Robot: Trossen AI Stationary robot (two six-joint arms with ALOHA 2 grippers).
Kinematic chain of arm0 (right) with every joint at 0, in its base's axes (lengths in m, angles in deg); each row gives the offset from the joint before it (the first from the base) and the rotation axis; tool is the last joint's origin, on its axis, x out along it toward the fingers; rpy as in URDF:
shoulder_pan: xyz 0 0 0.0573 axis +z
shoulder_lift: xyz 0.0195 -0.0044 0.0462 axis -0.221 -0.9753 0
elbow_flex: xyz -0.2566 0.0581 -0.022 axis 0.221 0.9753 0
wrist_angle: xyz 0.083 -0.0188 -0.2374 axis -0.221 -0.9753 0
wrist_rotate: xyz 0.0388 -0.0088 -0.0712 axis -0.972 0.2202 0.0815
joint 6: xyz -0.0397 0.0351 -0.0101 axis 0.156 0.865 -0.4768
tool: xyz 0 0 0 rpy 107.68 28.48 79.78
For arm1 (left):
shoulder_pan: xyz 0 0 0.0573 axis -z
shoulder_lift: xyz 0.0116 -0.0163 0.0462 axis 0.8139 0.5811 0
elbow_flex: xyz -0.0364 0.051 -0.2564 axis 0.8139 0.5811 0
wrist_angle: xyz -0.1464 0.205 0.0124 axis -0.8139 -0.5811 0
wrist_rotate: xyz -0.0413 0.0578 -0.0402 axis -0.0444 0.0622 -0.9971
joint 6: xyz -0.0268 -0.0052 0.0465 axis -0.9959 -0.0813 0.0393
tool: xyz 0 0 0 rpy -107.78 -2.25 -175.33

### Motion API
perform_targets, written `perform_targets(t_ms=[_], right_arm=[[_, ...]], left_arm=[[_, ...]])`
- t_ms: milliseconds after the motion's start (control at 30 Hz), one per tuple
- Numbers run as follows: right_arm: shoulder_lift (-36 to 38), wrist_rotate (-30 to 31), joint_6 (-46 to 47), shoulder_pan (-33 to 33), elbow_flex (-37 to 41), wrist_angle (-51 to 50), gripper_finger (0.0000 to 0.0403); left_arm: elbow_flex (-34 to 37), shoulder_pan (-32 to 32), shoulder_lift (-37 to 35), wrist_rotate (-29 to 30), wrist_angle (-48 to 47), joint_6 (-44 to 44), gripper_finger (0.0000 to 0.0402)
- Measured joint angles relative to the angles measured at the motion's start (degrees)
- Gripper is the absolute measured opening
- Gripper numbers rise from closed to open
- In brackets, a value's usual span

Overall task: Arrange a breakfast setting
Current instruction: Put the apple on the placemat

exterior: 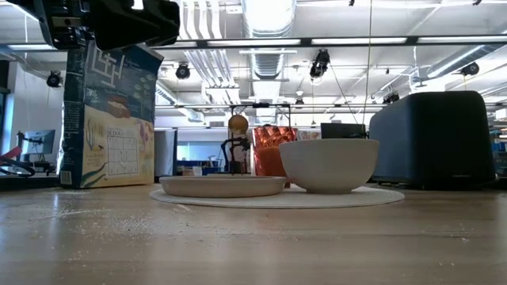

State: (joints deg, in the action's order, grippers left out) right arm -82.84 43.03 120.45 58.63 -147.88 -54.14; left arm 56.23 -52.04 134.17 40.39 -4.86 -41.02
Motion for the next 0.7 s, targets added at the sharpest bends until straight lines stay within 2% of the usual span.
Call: perform_targets(t_ms=[133, 333, 567, 700], right_arm=[[2.1, 0.0, 0.0, 0.0, 6.0, 6.5, 0.0247], [5.3, -1.5, -0.2, 0.0, 11.2, 8.0, 0.0247], [7.4, -1.9, -1.2, 0.0, 19.1, 22.8, 0.0247], [7.3, -2.1, -2.0, 0.0, 21.5, 24.3, 0.0247]], left_arm=[[0.0, 0.0, 0.0, 0.0, 0.0, -0.1, 0.0125], [0.0, 0.0, 0.0, 0.1, 0.0, 0.0, 0.0125], [0.0, 0.0, 0.0, 0.9, 0.0, -0.1, 0.0125], [0.0, 0.0, 0.0, 1.7, 0.2, -0.5, 0.0125]])
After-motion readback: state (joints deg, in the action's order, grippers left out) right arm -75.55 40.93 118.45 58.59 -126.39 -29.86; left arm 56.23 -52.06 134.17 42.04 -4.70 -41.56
